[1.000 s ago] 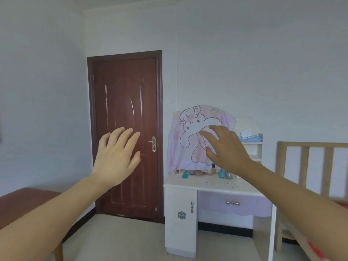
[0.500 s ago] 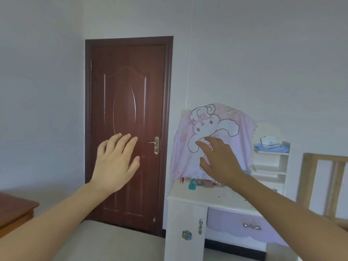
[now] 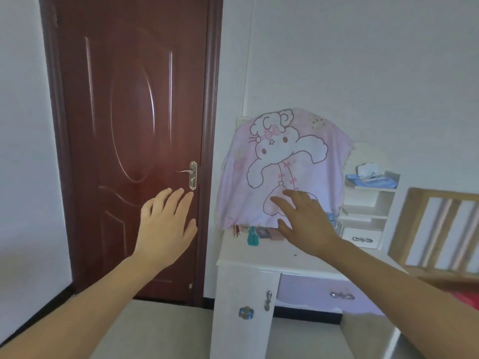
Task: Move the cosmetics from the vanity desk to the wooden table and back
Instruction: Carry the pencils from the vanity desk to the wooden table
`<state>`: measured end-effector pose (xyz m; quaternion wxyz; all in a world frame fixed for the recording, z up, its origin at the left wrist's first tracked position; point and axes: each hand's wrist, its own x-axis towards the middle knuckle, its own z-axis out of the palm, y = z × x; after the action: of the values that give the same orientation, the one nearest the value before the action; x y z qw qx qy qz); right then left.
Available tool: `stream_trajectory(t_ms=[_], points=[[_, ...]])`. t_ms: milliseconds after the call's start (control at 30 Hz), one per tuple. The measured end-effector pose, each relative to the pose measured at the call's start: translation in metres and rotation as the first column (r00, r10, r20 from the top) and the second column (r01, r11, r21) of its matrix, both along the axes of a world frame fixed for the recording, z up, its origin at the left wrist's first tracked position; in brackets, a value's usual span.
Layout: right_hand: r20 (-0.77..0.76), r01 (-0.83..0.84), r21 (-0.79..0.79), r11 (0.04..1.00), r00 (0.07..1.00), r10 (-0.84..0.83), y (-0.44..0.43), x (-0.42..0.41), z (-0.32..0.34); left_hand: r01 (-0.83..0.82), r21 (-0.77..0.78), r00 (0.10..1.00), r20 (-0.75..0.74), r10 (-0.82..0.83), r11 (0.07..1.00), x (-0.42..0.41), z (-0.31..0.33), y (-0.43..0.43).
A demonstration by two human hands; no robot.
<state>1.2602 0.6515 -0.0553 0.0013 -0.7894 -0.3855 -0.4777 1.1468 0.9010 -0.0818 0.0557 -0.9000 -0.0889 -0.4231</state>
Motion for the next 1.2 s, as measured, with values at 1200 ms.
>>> stream_trajectory(t_ms=[1200], points=[[-0.705, 0.182, -0.122, 0.976, 0.676, -0.215, 0.141, 0.449, -0.158, 0.145, -0.314, 0.928, -0.286, -0.239, 0.938, 0.484, -0.139, 0.143]])
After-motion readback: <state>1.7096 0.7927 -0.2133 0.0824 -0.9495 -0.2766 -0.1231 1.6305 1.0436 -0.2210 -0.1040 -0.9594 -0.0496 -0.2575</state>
